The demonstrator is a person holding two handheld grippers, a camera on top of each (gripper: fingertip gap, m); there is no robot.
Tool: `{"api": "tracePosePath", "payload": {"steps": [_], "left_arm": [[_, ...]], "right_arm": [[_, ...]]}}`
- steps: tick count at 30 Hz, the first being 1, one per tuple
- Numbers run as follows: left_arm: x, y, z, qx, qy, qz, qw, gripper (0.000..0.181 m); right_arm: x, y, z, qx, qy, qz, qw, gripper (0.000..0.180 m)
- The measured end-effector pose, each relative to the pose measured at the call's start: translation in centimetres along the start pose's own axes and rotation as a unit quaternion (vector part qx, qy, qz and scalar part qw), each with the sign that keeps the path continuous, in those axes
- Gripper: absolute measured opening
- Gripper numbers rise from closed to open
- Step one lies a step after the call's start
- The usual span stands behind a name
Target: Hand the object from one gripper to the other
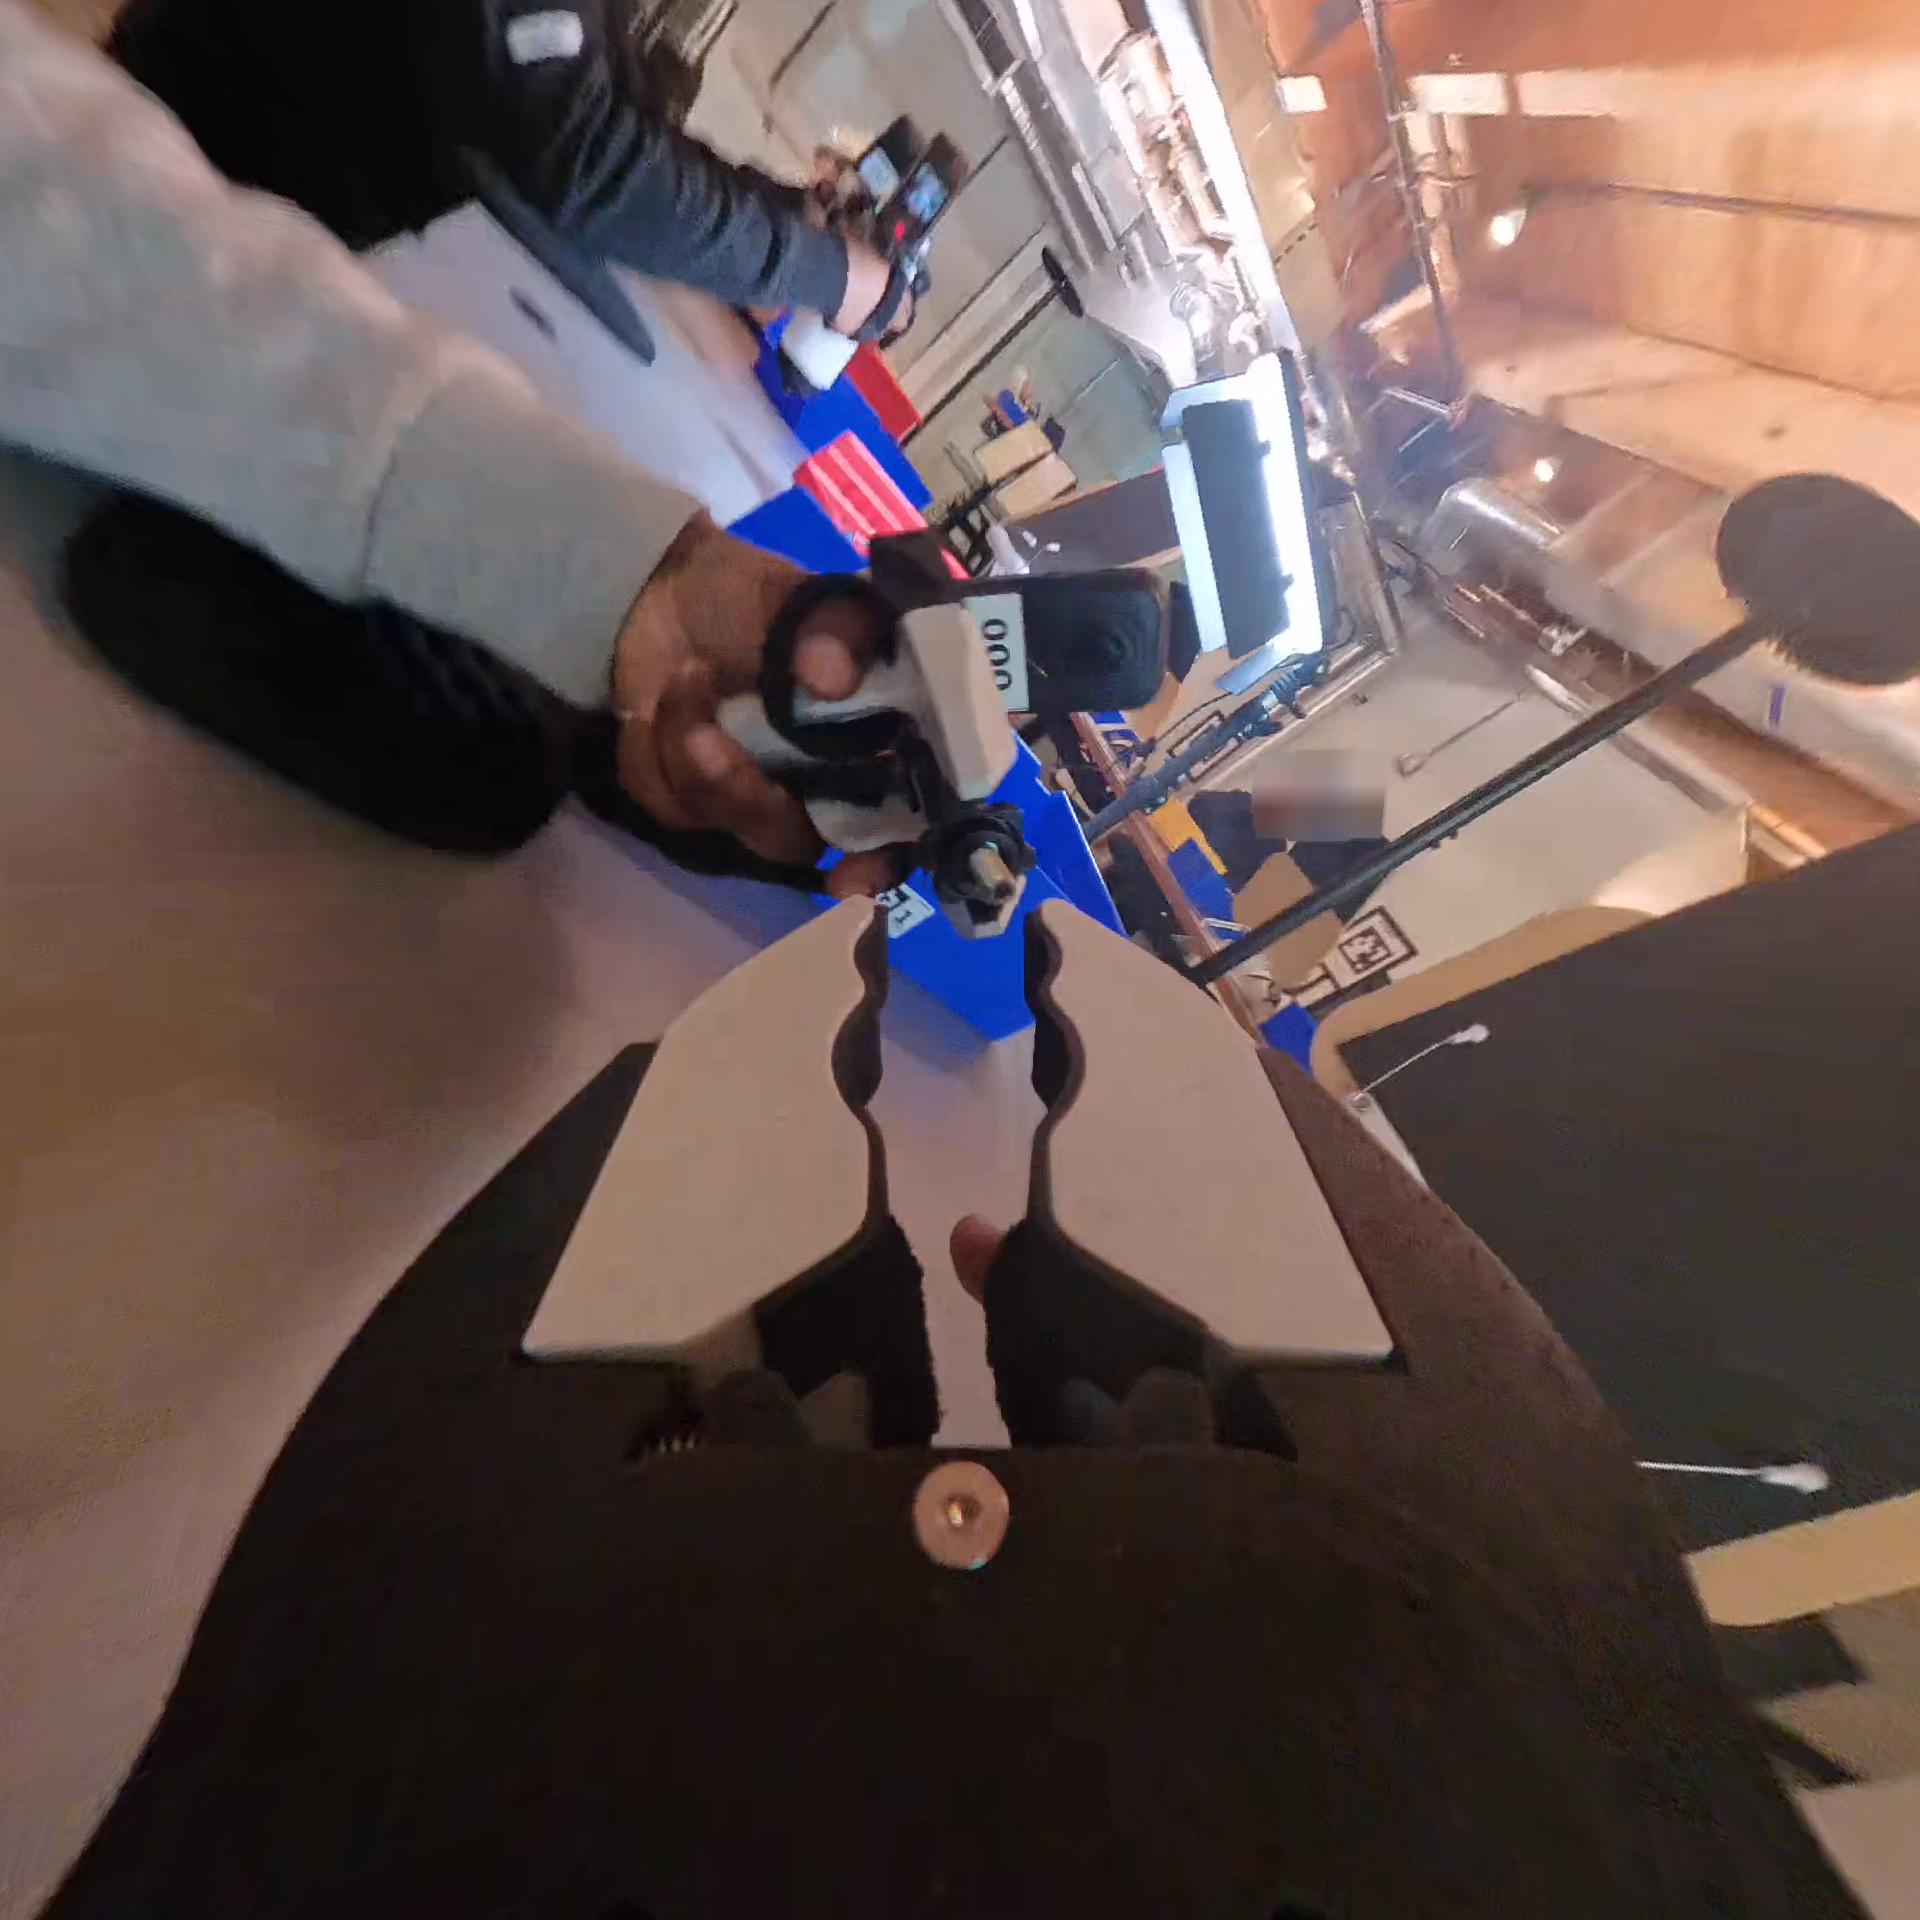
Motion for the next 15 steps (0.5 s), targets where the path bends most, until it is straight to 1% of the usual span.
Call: {"api": "tracePosePath", "payload": {"steps": [1, 4, 7, 12, 15], "left_arm": [[-0.17, 0.11, -0.19, -0.016, -0.006, 0.008, 1.000, 0.023], [-0.32, 0.75, -0.86, -0.064, -0.006, 0.030, 0.997, 0.024], [-0.34, 0.79, -0.87, -0.062, -0.009, 0.026, 0.998, 0.024], [-0.28, 0.79, -0.91, -0.067, -0.009, 0.025, 0.997, 0.024], [-0.28, 0.75, -0.87, -0.065, -0.010, 0.026, 0.998, 0.024]], "right_arm": [[-0.30, 0.18, 0.15, -0.009, -0.023, 0.006, 1.000, 0.025], [-0.74, 0.50, 0.23, -0.009, -0.029, 0.020, 0.999, 0.022], [-0.82, 0.40, 0.30, -0.001, -0.023, 0.040, 0.999, 0.014], [-0.83, 0.36, 0.37, 0.001, -0.024, 0.044, 0.999, 0.014], [-0.74, 0.27, 0.40, 0.004, -0.023, 0.043, 0.999, 0.007]]}}
Point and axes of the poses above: each gripper's, where its closed fingertips meet, y out along the fingers, z out of its top, x = y × z across the jaws, the point moved 9 cm from there along -y, back along the fingers, and after that the axes turned 15 degrees about -y, right-handed, at the moved point
